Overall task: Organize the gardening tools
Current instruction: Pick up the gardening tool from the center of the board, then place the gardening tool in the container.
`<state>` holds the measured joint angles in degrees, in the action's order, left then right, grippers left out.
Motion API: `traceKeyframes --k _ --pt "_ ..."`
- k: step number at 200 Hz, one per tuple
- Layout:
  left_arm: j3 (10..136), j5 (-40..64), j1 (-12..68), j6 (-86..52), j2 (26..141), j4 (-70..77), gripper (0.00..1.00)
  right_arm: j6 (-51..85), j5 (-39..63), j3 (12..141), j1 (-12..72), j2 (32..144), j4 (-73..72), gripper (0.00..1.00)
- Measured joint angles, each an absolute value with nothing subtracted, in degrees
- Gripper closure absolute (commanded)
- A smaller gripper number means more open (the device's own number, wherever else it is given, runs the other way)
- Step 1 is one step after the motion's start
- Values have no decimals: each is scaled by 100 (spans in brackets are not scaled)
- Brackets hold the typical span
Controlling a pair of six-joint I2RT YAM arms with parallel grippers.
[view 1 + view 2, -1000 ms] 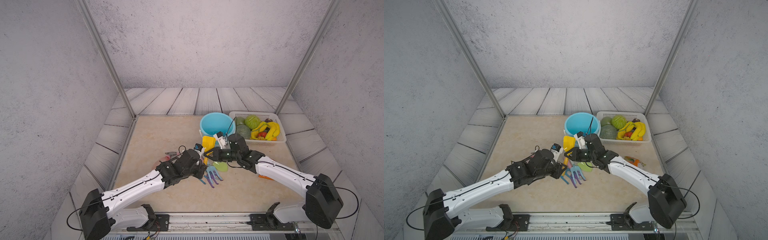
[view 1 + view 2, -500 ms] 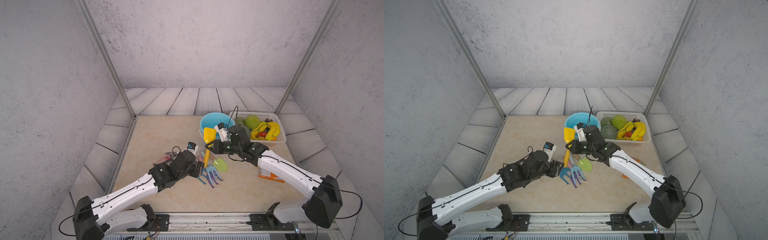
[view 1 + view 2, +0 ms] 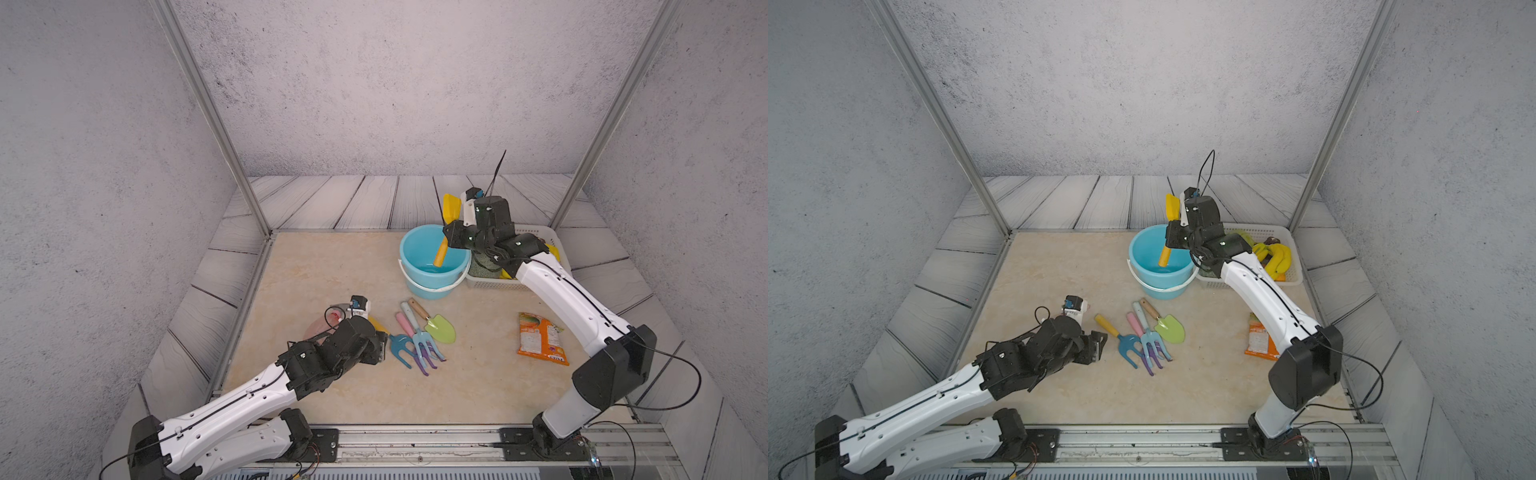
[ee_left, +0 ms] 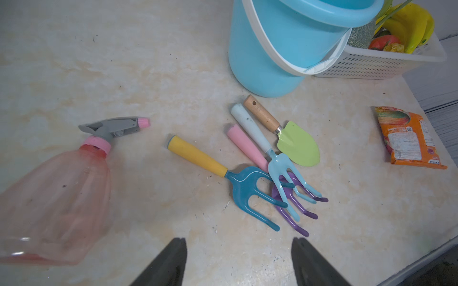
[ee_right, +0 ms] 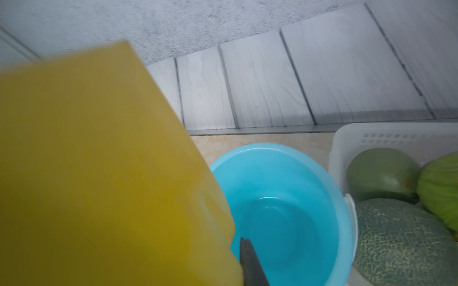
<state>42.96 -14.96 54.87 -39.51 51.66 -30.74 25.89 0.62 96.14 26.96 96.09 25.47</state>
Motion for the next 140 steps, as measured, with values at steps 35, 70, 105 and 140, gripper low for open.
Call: traceKeyframes --k 35,70,105,140 --pt "4163 -1459 5487 -4084 5065 -3114 27 2506 -270 9889 2655 10431 2504 95" --pt "4066 -1463 5487 -4145 5006 -3127 27 2519 -316 9896 2657 10973 2373 91" --pt "4023 -1459 5487 -4150 5085 -3109 27 2545 -316 9627 2657 11032 2141 78" --pt "4023 -1413 5487 -4147 5363 -3057 27 2534 -340 9590 2657 11032 2034 58"
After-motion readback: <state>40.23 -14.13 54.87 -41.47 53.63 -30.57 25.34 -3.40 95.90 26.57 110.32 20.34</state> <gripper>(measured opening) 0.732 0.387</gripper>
